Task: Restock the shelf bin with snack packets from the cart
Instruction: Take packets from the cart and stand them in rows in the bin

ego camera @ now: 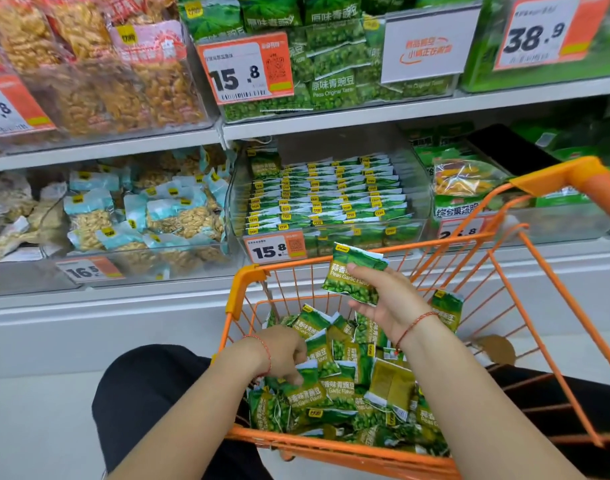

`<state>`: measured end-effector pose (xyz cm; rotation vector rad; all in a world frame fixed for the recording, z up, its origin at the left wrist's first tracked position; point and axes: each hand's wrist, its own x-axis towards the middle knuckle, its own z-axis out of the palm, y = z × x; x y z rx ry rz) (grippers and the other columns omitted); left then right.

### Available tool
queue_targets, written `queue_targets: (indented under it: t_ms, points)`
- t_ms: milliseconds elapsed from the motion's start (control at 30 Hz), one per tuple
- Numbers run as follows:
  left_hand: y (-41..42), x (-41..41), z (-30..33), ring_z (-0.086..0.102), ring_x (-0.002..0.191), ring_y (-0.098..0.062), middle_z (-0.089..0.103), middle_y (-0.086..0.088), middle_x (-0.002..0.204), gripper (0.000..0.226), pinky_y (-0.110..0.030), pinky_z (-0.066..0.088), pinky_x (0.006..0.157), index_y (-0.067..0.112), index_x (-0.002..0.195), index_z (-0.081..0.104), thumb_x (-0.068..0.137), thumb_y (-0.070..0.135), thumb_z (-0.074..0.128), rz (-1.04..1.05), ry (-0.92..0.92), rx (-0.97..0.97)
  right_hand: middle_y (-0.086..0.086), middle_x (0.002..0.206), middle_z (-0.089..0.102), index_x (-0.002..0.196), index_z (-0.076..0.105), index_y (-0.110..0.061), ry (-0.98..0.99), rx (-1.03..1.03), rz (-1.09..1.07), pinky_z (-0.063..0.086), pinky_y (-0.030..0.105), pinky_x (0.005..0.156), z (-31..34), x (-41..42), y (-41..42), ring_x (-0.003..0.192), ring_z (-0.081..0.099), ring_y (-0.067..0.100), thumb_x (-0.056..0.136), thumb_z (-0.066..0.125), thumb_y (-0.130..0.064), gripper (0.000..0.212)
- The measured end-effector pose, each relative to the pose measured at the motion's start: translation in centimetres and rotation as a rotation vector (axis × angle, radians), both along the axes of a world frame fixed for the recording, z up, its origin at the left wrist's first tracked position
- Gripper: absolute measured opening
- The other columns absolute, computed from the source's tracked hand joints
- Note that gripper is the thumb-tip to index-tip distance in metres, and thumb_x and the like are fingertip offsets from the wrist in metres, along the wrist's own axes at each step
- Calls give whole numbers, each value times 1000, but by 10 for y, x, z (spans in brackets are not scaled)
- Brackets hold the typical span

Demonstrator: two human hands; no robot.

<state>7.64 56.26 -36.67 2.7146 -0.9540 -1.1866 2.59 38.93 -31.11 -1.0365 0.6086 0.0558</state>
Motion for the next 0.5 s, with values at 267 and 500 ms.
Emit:
queue_targets:
  t_ms: [267,500]
  points:
    - [9,10,66,35,49,-6,38,10,47,17,-29,34,55,22,80,51,96,22,55,344,-78,-836,4,122,40,131,46,-4,63,30,8,56,37,72,-4,2,-7,76,55,21,86,66,-10,50]
    - [-25,16,90,56,70,4,60,14,76,13,-30,53,69,26,79,59,90,20,63,365,-343,-928,3,102,66,117,61,-19,-33,161,273,54,28,56,1,-2,4,84,66,18,82,62,-49,45]
